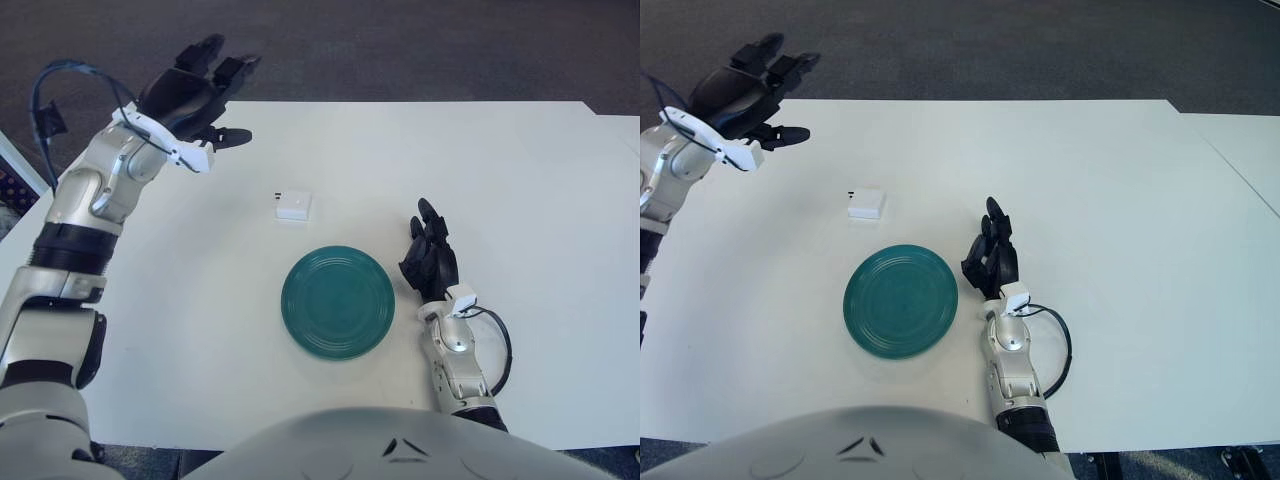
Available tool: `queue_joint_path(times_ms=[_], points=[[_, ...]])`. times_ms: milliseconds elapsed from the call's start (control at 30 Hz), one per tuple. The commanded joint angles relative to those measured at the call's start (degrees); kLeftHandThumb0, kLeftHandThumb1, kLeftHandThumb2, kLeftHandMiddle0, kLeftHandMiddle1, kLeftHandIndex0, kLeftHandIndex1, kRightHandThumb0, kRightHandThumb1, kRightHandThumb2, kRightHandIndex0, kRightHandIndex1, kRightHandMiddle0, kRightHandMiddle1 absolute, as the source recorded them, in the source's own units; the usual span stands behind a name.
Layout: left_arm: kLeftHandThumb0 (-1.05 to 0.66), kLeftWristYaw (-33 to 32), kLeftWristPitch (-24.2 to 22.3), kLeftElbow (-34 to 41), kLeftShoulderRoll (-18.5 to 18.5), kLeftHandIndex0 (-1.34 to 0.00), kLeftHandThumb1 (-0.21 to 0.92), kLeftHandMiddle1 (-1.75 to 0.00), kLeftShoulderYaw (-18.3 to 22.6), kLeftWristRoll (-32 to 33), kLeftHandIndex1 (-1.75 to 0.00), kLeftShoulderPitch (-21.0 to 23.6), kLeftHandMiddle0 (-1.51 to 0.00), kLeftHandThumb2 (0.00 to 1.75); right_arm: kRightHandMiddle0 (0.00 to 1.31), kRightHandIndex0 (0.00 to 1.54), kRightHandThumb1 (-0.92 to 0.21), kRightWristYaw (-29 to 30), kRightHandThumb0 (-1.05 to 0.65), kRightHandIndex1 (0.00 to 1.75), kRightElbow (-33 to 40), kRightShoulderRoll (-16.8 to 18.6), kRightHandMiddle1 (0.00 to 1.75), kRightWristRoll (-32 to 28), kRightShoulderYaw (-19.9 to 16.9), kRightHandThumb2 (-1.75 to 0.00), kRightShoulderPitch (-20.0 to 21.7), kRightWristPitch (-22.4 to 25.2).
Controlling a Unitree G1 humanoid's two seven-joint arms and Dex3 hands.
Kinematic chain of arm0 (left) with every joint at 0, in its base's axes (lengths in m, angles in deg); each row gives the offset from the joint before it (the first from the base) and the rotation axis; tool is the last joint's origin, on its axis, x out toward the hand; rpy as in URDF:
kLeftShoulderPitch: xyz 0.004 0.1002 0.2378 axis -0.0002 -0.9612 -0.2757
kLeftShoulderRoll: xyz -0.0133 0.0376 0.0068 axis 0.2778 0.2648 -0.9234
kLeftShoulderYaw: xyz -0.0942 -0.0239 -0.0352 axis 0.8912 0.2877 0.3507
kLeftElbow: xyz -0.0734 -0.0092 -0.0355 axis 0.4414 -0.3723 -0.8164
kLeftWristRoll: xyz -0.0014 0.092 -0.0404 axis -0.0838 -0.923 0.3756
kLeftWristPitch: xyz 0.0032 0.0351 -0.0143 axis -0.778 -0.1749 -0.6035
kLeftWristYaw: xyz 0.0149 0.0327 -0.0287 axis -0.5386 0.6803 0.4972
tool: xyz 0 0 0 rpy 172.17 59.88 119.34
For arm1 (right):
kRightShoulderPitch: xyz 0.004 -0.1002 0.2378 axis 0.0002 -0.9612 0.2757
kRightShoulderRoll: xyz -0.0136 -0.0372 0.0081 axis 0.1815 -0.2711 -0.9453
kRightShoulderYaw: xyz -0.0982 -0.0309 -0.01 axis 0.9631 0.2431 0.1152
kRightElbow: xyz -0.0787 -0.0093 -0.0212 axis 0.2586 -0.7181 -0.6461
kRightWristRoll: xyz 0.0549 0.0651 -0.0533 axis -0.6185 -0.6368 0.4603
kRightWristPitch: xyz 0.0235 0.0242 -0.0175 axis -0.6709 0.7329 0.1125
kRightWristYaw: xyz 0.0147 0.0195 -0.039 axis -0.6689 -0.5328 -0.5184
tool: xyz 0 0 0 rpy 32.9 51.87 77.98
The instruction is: Put the charger into the plate.
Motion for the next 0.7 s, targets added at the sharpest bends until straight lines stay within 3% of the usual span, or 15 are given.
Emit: queue_joint_path(times_ms=[0, 200, 300, 367, 467, 533, 567, 667], points=[[-1.05, -0.17, 3.15, -5.49, 0.33, 0.00, 0.92, 0.00, -3.71, -2.07, -0.14, 0.30, 0.00, 0.63, 0.00, 0.07, -0.92, 1.18, -0.90, 0.00, -5.35, 2.61, 0.23, -0.45, -0.72, -0.99, -2.59, 3.24], [-1.05, -0.78, 7.67, -10.68, 0.12, 0.00, 0.92, 0.00, -8.64, -5.26, -0.14, 3.14, 0.00, 0.57, 0.00, 0.08, -0.92, 1.91, -0.89, 0.00, -5.40, 2.73, 0.27, 0.50, -0.13, -1.00, -2.64, 2.51], [-1.05, 11.65, 6.96, 8.90, 2.18, -0.01, 0.92, 0.00, -7.05, 1.19, -0.15, -0.33, 0.00, 0.54, 0.00, 0.09, -0.92, 1.52, -0.88, 0.01, -4.90, 2.53, 0.29, 0.57, 0.36, -1.00, -3.12, 2.19], [-1.05, 16.43, 7.03, 15.14, 3.10, 0.00, 0.92, 0.00, -6.39, 4.36, -0.19, -1.50, 0.00, 0.52, 0.00, 0.09, -0.92, 1.52, -0.88, 0.01, -4.57, 2.60, 0.30, 0.39, 0.45, -0.99, -3.34, 2.48], [-1.05, 15.77, 10.51, 9.01, 3.61, 0.00, 0.92, 0.00, -7.83, 2.64, -0.26, -1.60, 0.00, 0.49, 0.00, 0.09, -0.92, 1.89, -0.88, 0.01, -4.04, 2.90, 0.30, 0.21, 0.48, -1.00, -3.61, 3.16], [-1.05, 6.50, 9.73, -11.48, -1.17, 0.00, 0.92, 0.00, -14.32, -6.94, -0.29, 3.17, 0.00, 0.49, 0.00, 0.10, -0.92, 2.41, -0.87, 0.01, -4.14, 3.19, 0.30, 0.32, 0.42, -1.00, -3.62, 3.05], [-1.05, 4.90, 9.66, -15.83, -2.23, 0.00, 0.92, 0.00, -15.62, -8.70, -0.30, 4.25, 0.00, 0.49, 0.00, 0.10, -0.92, 2.63, -0.87, 0.01, -4.22, 3.28, 0.30, 0.37, 0.39, -1.00, -3.58, 2.99], [-1.05, 2.93, 11.36, -16.64, -2.72, 0.00, 0.92, 0.00, -16.40, -9.26, -0.33, 5.29, 0.00, 0.49, 0.00, 0.10, -0.92, 3.37, -0.86, 0.01, -4.54, 3.59, 0.29, 0.53, 0.39, -0.99, -3.51, 2.41]])
